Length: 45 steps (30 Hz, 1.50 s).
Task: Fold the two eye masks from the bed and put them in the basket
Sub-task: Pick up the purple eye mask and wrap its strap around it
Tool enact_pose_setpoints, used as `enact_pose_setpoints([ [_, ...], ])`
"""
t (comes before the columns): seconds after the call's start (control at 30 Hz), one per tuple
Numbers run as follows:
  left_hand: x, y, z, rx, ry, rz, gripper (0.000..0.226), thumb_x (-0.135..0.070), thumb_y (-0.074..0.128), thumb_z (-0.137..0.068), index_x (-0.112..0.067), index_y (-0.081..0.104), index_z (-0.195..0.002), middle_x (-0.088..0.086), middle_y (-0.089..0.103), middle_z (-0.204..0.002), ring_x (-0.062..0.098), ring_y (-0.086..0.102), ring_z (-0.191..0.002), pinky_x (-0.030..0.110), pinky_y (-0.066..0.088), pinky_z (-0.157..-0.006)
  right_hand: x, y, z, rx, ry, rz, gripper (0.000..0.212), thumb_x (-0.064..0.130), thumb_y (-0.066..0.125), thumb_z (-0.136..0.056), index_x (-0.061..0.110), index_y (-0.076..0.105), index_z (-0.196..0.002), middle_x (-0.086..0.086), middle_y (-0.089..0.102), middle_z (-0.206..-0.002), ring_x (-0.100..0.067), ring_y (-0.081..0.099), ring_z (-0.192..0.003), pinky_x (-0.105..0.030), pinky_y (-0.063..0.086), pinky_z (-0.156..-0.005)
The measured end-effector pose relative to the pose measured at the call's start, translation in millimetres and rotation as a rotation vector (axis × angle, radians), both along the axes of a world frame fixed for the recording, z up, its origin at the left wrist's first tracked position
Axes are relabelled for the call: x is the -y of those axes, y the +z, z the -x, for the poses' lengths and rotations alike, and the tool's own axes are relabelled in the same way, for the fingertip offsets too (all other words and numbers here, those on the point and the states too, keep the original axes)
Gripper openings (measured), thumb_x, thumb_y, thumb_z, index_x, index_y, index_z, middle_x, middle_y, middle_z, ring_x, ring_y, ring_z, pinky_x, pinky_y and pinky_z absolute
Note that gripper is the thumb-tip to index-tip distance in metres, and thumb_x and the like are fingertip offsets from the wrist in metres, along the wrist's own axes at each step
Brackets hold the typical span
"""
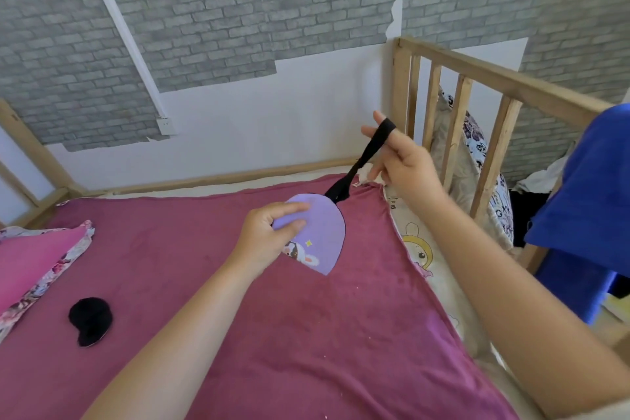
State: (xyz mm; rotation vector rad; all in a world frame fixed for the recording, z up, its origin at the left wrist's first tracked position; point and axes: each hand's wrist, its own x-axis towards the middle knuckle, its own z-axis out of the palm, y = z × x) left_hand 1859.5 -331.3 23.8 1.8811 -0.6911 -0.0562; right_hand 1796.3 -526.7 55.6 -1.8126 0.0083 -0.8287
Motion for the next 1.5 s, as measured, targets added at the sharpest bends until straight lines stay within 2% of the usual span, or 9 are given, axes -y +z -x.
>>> enact_pose_setpoints([
  [0.17,0,-5,-1,0.154,0.015,-0.011,0.034,0.010,0.054,-0.080,-0.019,0.070,-0.085,-0.021,0.054,-0.080,-0.011,0.058,-0.049,-0.001,0.043,-0.055,8,-32,-10,-0.428,-0.339,0.509,0.024,0.003,0.045,-0.087,-0.007,0.063,-0.074,-0.021,0.067,-0.065,-0.033,0.058,-0.060,-0.030,0.040,-0.053],
  [0.23,-2,-6,-5,0.243,0.082,0.008,0.036,0.016,0.052,-0.076,-0.013,0.074,-0.075,-0.019,0.056,-0.076,-0.016,0.057,-0.061,-0.001,0.043,-0.056,1,-39,-7,-0.681,-0.130,0.321,0.037,0.025,0.052,-0.088,0.008,0.055,-0.055,0.000,0.058,-0.042,-0.020,0.050,-0.039,-0.018,0.036,-0.037],
  [0.4,5,-15,-5,0.337,0.059,0.061,0.033,0.007,0.050,-0.063,-0.021,0.064,-0.072,-0.002,0.064,-0.088,-0.007,0.056,-0.088,-0.001,0.041,-0.075,-20,-56,-6,-0.822,0.218,-0.365,0.042,0.052,0.043,-0.085,0.013,0.059,-0.077,0.005,0.069,-0.050,-0.008,0.043,-0.027,-0.012,0.019,-0.031],
  [0.63,8,-40,-11,0.438,-0.113,-0.044,0.013,-0.016,0.054,-0.077,-0.018,0.068,-0.075,-0.015,0.058,-0.123,-0.007,0.030,-0.129,0.026,0.027,-0.106,-24,-58,-7,-0.718,0.201,-0.576,0.015,0.012,0.055,-0.083,0.019,0.058,-0.070,-0.001,0.048,-0.057,-0.004,0.037,-0.033,-0.011,0.020,-0.029],
  [0.73,8,-41,-1,-0.074,-0.060,-0.104,0.022,-0.003,0.051,-0.074,-0.006,0.065,-0.091,-0.017,0.023,-0.137,0.005,0.011,-0.136,0.031,0.018,-0.107,-23,-61,-8,-0.582,0.045,-0.487,0.018,-0.002,0.056,-0.079,0.016,0.058,-0.081,-0.003,0.049,-0.065,-0.009,0.040,-0.051,-0.008,0.027,-0.032],
  [0.87,15,-33,16,-0.748,-0.080,0.289,0.013,-0.013,0.044,-0.088,-0.018,0.056,-0.084,-0.002,0.059,-0.101,0.019,0.055,-0.097,0.031,0.043,-0.086,-26,-68,-2,-0.481,-0.007,-0.333,0.028,0.000,0.062,-0.077,0.012,0.055,-0.102,-0.004,0.061,-0.077,-0.013,0.057,-0.070,-0.011,0.044,-0.055],
  [1.03,33,-40,20,-0.603,0.152,0.308,0.035,-0.016,0.058,-0.068,-0.014,0.048,-0.101,0.019,0.054,-0.123,0.032,0.056,-0.103,0.043,0.048,-0.088,-48,-78,8,-0.419,0.050,-0.236,0.030,0.002,0.063,-0.077,0.013,0.055,-0.103,0.000,0.064,-0.076,-0.001,0.058,-0.064,-0.005,0.045,-0.055],
  [1.23,26,-43,20,-0.596,-0.072,0.361,0.034,0.003,0.043,-0.089,-0.012,0.037,-0.119,0.003,0.050,-0.112,0.015,0.054,-0.089,0.026,0.047,-0.070,-26,-83,21,-0.350,0.188,-0.579,0.025,-0.006,0.045,-0.087,0.012,0.059,-0.097,0.014,0.050,-0.031,0.000,0.025,-0.027,-0.011,0.020,-0.031],
  [1.5,17,-46,15,-0.337,-0.163,0.052,0.035,-0.004,0.050,-0.086,-0.029,0.039,-0.108,-0.004,0.051,-0.107,0.017,0.051,-0.094,0.029,0.043,-0.073,-18,-89,23,-0.258,0.180,-0.769,0.031,-0.007,0.044,-0.086,0.010,0.062,-0.067,0.006,0.063,-0.039,-0.001,0.051,-0.038,-0.011,0.032,-0.034],
])
